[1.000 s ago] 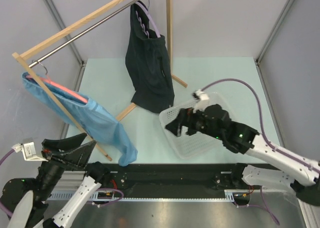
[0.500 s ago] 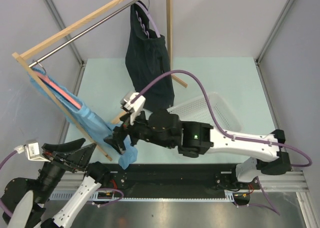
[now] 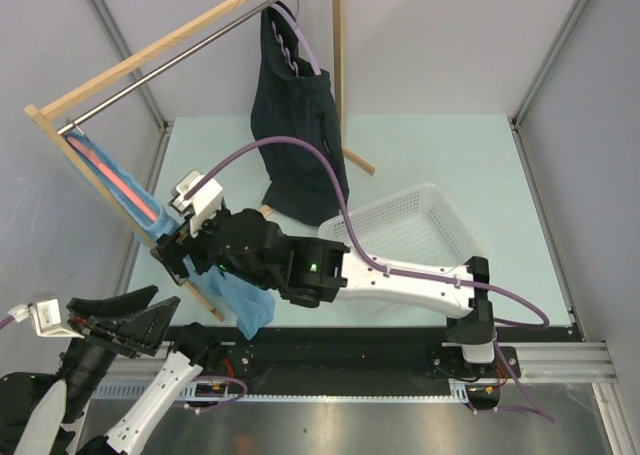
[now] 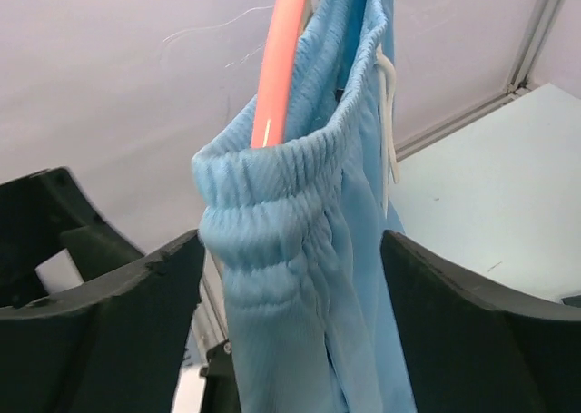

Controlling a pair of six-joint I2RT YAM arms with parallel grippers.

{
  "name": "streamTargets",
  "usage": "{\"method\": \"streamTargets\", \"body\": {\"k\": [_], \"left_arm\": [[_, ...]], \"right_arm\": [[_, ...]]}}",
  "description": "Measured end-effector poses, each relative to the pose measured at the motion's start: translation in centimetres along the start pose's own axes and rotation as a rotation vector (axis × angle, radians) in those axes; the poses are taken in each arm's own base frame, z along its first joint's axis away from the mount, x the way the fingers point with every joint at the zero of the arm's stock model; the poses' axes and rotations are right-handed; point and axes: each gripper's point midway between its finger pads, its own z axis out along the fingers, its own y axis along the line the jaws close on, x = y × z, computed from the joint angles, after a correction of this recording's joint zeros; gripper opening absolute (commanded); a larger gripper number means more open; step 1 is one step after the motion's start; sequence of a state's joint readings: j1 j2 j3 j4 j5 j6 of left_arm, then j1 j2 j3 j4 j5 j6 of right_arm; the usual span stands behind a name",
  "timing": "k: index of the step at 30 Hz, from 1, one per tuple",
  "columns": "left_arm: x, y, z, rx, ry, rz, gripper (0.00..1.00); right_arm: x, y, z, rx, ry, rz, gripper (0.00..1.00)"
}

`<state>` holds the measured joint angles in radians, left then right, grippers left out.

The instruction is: Remove the shorts from the hanger

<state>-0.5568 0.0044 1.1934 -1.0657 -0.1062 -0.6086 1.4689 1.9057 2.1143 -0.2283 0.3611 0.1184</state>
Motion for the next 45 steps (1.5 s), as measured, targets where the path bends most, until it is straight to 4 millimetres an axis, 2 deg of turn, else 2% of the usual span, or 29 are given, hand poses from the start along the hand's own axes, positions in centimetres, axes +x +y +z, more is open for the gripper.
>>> {"method": "streamTargets", "body": {"k": [2, 3, 5, 6, 7, 9, 11, 12, 18, 27, 38, 45], "left_arm": [[-0.1, 0.1, -0.2, -0.004, -0.004, 0.004, 0.98], [-0.2, 0.1, -0.4, -0.006, -0.005, 0.008, 0.98], [-0.3, 0.2, -0.6, -0.013, -0.008, 0.009, 0.98], [-0.3, 0.3, -0.7, -0.017, -0.008, 0.01, 0.98], [-0.3, 0.4, -0.7, -0.019, -0.007, 0.012, 0.98], [-0.2, 0.5, -0.8, -0.025, -0.003, 0.017, 0.98], [-0.1, 0.6, -0.8, -0.027, 0.001, 0.019, 0.98], [-0.1, 0.6, -0.8, -0.029, 0.002, 0.019, 0.98], [-0.1, 0.6, -0.9, -0.027, 0.001, 0.019, 0.98], [-0.2, 0.5, -1.0, -0.024, -0.002, 0.017, 0.97], [0.5, 0.7, -0.5, -0.029, 0.021, 0.011, 0.97], [1.1, 0.7, 0.0, -0.022, 0.045, 0.008, 0.97]], "right_arm": [[0.4, -0.2, 0.7, 0.022, -0.009, 0.013, 0.62], [0.6, -0.3, 1.1, 0.036, -0.012, 0.024, 0.51], [0.9, -0.6, 1.5, 0.053, -0.017, 0.044, 0.38], [1.0, -0.7, 1.8, 0.054, -0.02, 0.073, 0.26], [1.1, -0.8, 1.9, 0.057, -0.02, 0.091, 0.2], [0.8, -1.6, 2.4, 0.06, -0.026, 0.152, 0.07], [0.0, -2.6, 2.9, 0.051, -0.049, 0.228, 0.05], [-0.3, -3.3, 3.2, 0.042, -0.061, 0.263, 0.0], [-1.7, -6.4, 3.8, -0.031, -0.111, 0.46, 0.0], [-5.1, -8.8, 2.3, -0.167, -0.176, 0.673, 0.0], [-6.6, -11.3, -2.2, -0.173, -0.185, 0.705, 0.0], [-7.1, -12.6, -3.5, -0.173, -0.16, 0.652, 0.0]]}}
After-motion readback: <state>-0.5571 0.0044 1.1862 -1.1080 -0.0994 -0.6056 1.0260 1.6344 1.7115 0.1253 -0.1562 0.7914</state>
